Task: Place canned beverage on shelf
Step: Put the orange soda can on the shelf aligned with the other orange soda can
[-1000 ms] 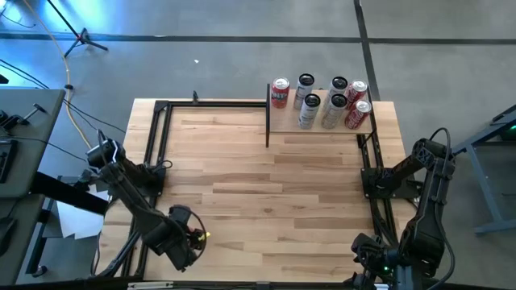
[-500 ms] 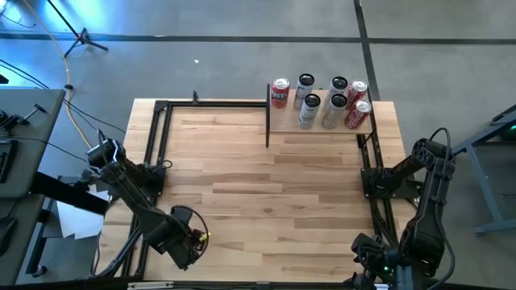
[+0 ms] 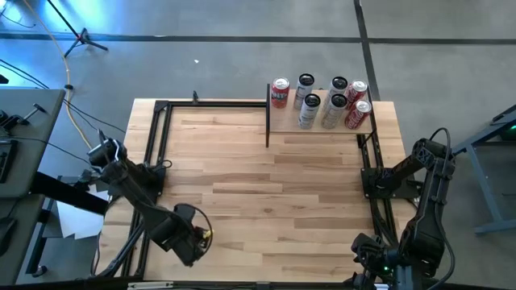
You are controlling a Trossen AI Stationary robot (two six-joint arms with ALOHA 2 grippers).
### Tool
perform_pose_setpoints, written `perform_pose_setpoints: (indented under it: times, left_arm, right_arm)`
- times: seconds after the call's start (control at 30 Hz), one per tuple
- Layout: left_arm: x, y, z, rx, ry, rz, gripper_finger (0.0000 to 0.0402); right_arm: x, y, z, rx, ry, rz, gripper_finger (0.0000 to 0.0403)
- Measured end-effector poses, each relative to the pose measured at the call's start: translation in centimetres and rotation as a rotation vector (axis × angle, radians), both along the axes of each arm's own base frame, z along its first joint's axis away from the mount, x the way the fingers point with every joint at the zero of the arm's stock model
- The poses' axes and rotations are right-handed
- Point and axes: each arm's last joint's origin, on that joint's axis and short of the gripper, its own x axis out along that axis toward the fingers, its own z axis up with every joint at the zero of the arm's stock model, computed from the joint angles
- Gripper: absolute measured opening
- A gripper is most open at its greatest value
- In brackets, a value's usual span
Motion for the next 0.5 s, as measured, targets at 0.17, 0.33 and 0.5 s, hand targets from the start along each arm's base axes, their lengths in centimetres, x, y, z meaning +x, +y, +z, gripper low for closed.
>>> perform_pose_setpoints:
  times: [0.17,0.33,0.5]
  left_arm:
    - [1.9,1.5,0.8,-0.030,-0.025,-0.073,0.0250]
    - [3.9,4.0,1.7,-0.044,-0.017,-0.212,0.0246]
    - [6.5,7.4,2.9,-0.054,-0.054,-0.354,0.0246]
  right_arm:
    - [0.0,0.0,0.0,0.000,0.000,0.000,0.0399]
    - [0.0,0.0,0.0,0.000,0.000,-0.001,0.0399]
    - [0.0,0.0,0.0,0.000,0.000,0.000,0.0399]
